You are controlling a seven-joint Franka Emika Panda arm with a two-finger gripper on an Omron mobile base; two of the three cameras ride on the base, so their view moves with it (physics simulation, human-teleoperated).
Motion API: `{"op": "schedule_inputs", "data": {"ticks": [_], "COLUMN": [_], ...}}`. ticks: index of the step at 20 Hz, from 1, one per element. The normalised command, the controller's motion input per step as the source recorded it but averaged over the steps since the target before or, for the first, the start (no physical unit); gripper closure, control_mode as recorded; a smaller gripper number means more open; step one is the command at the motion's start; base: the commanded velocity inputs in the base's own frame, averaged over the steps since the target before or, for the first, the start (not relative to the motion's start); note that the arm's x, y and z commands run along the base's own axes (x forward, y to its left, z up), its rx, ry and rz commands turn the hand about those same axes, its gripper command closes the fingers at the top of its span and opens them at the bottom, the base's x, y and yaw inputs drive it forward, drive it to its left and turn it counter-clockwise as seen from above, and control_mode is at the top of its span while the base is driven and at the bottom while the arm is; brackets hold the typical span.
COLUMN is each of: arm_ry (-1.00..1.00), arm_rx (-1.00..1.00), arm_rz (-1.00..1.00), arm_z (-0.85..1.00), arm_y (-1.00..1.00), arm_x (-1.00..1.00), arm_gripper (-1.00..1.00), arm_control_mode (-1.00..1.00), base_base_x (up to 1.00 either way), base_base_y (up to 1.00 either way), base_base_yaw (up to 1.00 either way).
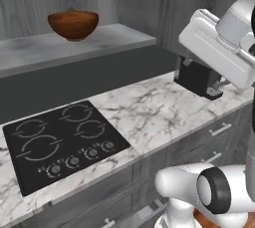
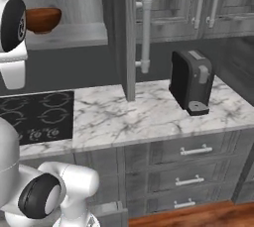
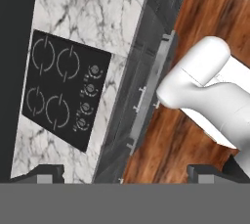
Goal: Move the bowls from the cabinet to the plates on the dining table.
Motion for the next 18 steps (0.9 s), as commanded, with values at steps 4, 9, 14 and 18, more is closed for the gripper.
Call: {"op": "schedule_inputs", "data": {"ticks": [4,9,14,18], "arm_ry": [0.0,0.0,0.0,0.0], "arm_rx": [0.0,0.0,0.0,0.0], "arm_rz": [0.0,0.0,0.0,0.0], "arm_z": [0.0,0.0,0.0,0.0], "arm_y": [0.0,0.0,0.0,0.0], "arm_x": [0.0,0.0,0.0,0.0], "arm_gripper": [-1.0,-1.0,-1.0,-1.0], "arm_control_mode": [1.0,1.0,1.0,1.0], "base_base_x": [0.25,0.15,0.0,0.0], "base_base_y": [1.0,1.0,0.99,0.92], "base_base_yaw": [-0.01,0.01,0.16,0.22]}}
